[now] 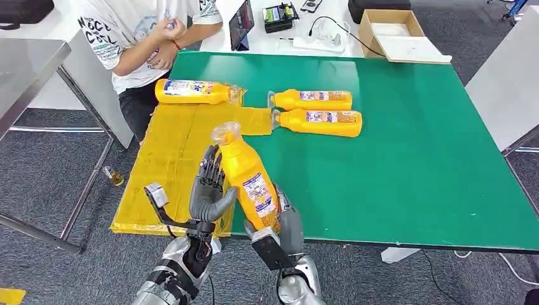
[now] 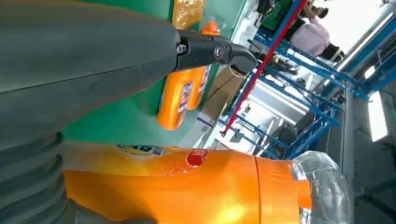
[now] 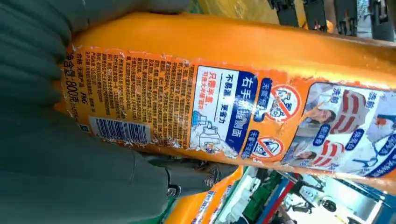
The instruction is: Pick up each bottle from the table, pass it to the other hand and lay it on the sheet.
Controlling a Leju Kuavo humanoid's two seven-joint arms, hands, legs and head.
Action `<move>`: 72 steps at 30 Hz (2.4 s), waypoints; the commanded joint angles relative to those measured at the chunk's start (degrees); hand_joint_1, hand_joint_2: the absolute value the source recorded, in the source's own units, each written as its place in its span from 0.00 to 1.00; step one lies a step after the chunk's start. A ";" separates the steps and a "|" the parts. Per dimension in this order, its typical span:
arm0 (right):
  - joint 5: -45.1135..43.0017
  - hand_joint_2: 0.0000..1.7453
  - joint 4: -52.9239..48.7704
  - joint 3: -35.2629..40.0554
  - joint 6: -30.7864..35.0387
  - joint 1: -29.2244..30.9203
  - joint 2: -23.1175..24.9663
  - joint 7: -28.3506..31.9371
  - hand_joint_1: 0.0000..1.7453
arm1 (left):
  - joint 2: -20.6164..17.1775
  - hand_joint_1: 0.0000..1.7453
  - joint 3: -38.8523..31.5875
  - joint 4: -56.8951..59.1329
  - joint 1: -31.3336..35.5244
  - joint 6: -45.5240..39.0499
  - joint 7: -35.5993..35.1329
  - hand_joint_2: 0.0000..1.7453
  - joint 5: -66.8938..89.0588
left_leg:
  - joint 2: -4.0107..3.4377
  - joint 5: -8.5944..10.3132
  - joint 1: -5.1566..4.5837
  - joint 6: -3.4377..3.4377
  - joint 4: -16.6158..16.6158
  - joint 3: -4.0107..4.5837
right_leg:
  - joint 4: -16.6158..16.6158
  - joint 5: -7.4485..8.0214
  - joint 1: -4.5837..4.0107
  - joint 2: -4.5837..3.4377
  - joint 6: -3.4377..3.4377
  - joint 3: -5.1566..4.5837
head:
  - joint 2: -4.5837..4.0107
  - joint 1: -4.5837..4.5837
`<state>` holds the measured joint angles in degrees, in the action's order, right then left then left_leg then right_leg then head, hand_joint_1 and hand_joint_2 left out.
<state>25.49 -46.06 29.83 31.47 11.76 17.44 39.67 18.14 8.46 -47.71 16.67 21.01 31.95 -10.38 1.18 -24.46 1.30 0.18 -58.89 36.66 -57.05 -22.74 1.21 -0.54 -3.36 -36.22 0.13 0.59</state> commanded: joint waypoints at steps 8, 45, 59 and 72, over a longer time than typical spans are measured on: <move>-0.09 1.00 -3.25 -6.99 -1.51 0.15 -0.66 0.33 1.00 | -1.49 0.00 3.54 0.30 0.54 -0.42 -1.34 1.00 0.96 | -0.13 -0.12 0.01 -0.11 0.09 -0.43 | 0.11 -0.09 -0.07 0.02 0.14 0.41 | 0.00 0.04; 7.27 1.00 22.19 10.95 -10.47 9.70 2.56 -8.19 1.00 | -0.60 0.00 9.37 9.37 6.80 3.72 -0.49 1.00 2.43 | 0.02 -0.08 0.03 -0.09 0.02 -0.34 | 0.04 -0.12 -0.09 0.15 0.15 0.36 | 0.00 0.04; 6.78 1.00 22.74 10.97 -9.91 11.33 2.56 -7.70 1.00 | -1.23 1.00 11.17 12.43 7.99 12.87 1.44 1.00 0.02 | 0.03 0.01 0.02 -0.04 0.00 -0.14 | 0.00 -0.05 -0.05 0.08 0.08 0.10 | 0.00 0.04; 7.83 1.00 22.37 8.68 -8.34 11.96 2.56 -7.48 1.00 | -1.86 1.00 12.00 11.33 8.17 12.99 0.74 1.00 -1.63 | 0.05 -0.08 0.06 -0.08 -0.02 -0.37 | 0.01 -0.15 -0.12 0.19 0.17 0.38 | 0.00 0.02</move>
<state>31.89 -28.06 36.04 22.88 22.77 19.54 32.41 16.06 13.55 -38.62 19.83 33.22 33.62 -12.37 1.12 -24.43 1.31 0.21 -58.90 36.60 -57.05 -22.73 1.20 -0.63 -3.36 -36.25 0.13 0.61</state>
